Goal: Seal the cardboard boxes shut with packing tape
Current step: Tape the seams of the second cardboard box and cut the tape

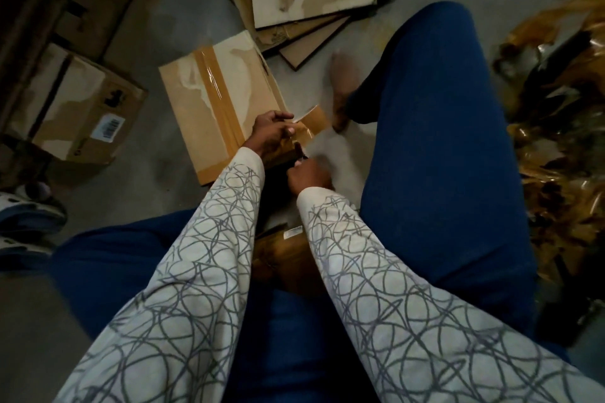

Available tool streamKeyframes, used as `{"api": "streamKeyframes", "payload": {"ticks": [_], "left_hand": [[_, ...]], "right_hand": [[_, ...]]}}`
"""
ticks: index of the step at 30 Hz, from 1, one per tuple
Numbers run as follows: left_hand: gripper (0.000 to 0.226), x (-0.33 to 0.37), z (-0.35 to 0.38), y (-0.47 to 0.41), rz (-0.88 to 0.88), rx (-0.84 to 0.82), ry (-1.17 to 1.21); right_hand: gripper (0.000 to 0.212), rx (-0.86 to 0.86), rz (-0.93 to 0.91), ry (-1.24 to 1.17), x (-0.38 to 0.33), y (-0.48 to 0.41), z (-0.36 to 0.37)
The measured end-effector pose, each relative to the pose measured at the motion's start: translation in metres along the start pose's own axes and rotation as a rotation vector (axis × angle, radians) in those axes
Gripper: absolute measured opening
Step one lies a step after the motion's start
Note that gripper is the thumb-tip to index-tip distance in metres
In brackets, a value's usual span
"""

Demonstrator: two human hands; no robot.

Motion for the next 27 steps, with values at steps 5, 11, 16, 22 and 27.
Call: {"api": "streamKeyframes", "payload": {"ticks": [5,11,16,22,27], "left_hand": [[0.023,0.005,0.003,-0.007,-0.094,-0.092,0.017],[0.031,0.006,0.007,-0.006,-0.070,-0.037,0.025],[0.018,0.019,-0.003,0.022,-0.001,-0.021,0.368],[0.013,0.009,-0.076,0.095,0.075,0.133,0.162],[0.019,-0.026,-0.138,0.165,0.100,0.406,0.123]], "right_hand": [[0.035,0.003,0.072,0.066,0.012,0.004,0.005],[0.035,0.010,0.093,-0.031,0.013,0.001,0.003],[0.036,0.055,0.070,-0.224,0.007,-0.003,-0.005],[0.044,0.156,-0.049,-0.463,-0.007,-0.033,-0.005],[0.035,0.041,-0.120,-0.595,-0.011,-0.064,0.013]]}}
Point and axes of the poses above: each hand's wrist, its own y-axis away from the middle knuckle, its own z-axis out of the palm, x = y × z, the point moved 7 cm from there along -y, towards the middle knuckle, and after that the axes turned 12 degrees about -x, right-handed, at the moved point
